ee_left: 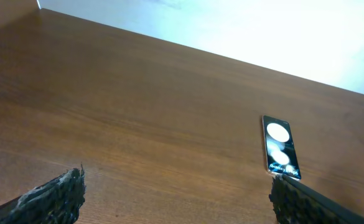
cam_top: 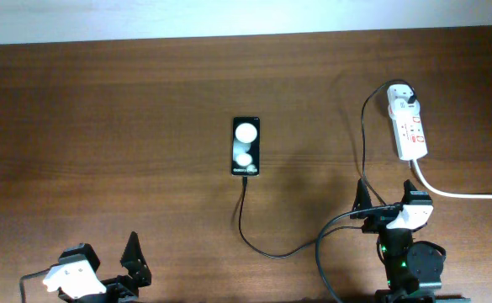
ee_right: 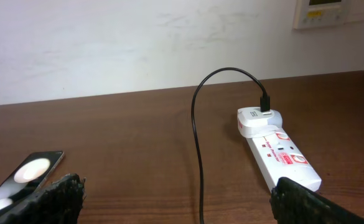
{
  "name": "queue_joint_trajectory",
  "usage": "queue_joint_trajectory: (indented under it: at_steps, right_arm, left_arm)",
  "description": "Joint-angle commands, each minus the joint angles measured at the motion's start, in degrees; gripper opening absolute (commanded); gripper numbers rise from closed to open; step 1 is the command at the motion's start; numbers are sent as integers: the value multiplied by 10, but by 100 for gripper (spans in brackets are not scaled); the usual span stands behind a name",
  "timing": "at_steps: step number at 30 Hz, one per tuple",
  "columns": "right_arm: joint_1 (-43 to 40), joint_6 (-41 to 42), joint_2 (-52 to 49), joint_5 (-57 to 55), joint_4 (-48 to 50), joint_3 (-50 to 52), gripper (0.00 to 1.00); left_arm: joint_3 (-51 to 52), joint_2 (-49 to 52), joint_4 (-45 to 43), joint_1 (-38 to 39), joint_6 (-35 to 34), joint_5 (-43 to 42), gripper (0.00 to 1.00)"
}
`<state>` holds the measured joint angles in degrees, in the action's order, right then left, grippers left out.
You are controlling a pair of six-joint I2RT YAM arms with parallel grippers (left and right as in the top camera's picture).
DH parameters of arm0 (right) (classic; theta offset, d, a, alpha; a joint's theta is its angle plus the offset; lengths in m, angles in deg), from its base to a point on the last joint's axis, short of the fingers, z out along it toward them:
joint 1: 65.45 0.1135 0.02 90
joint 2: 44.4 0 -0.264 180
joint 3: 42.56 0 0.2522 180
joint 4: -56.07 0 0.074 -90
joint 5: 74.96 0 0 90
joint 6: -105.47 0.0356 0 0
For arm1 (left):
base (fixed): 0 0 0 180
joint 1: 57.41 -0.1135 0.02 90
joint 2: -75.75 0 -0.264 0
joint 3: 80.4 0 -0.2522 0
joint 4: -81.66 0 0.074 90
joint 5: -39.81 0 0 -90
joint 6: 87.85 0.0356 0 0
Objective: Plug charger to phone and switch on socket
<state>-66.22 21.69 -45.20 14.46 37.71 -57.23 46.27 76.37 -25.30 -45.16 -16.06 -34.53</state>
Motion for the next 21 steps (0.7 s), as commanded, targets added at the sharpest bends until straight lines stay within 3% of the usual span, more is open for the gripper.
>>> queue_joint_trajectory:
  at_steps: [1,8,17,21]
  right_arm:
    - [-5,0,6,-9,1,6,99]
    - [-5,0,6,-9,1,6,99]
    - [-5,0,6,-9,1,6,99]
    - [-5,0,6,-9,1,6,99]
  left_arm:
    - [1,-2,0,-2,-4,-2,99]
    - [2,-3,2,-7,-4,-2,99]
    - [2,-3,20,-122,-1,7,99]
    - [2,-3,-44,-156,43,-20,99]
